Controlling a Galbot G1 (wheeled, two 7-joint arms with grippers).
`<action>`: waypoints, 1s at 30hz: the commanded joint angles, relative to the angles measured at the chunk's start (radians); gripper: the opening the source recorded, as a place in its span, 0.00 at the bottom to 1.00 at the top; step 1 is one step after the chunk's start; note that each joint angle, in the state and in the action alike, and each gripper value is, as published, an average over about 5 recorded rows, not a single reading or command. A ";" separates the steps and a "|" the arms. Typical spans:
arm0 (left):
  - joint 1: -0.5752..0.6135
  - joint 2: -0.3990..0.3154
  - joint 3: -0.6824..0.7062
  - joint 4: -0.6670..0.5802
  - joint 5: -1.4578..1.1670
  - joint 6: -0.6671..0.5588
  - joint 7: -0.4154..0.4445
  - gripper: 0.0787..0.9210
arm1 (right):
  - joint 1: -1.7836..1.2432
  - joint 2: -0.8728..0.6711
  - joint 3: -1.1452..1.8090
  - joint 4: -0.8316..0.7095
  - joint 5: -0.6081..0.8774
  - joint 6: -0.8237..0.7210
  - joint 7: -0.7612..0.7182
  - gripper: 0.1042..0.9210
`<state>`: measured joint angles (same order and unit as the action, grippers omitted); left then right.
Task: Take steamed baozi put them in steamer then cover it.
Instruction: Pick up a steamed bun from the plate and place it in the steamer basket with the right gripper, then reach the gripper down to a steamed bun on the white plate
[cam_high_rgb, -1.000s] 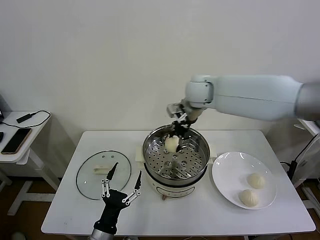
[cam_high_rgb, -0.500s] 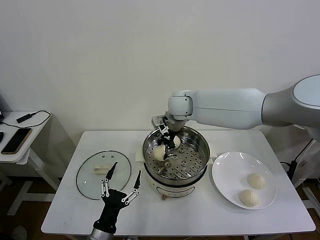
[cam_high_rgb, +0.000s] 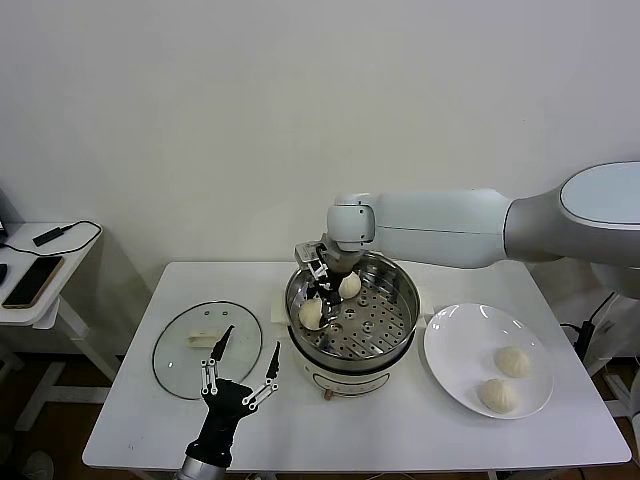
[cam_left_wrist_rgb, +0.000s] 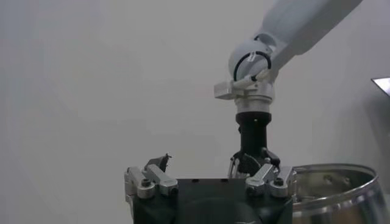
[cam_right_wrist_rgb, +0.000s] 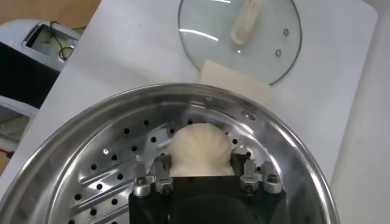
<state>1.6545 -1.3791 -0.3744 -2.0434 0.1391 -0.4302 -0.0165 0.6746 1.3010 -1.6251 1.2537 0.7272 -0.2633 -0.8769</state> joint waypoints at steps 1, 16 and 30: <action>-0.002 0.000 -0.003 0.002 -0.001 -0.001 -0.001 0.88 | -0.006 -0.003 0.007 0.006 -0.004 -0.001 0.009 0.84; -0.002 0.004 -0.002 -0.001 0.009 -0.001 -0.001 0.88 | 0.265 -0.455 0.035 0.222 -0.185 0.040 -0.277 0.88; 0.000 0.002 0.007 0.000 0.017 -0.001 0.000 0.88 | 0.163 -0.801 -0.056 0.193 -0.409 0.138 -0.354 0.88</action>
<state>1.6531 -1.3771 -0.3668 -2.0409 0.1549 -0.4323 -0.0170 0.8844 0.7370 -1.6525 1.4251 0.4489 -0.1665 -1.1643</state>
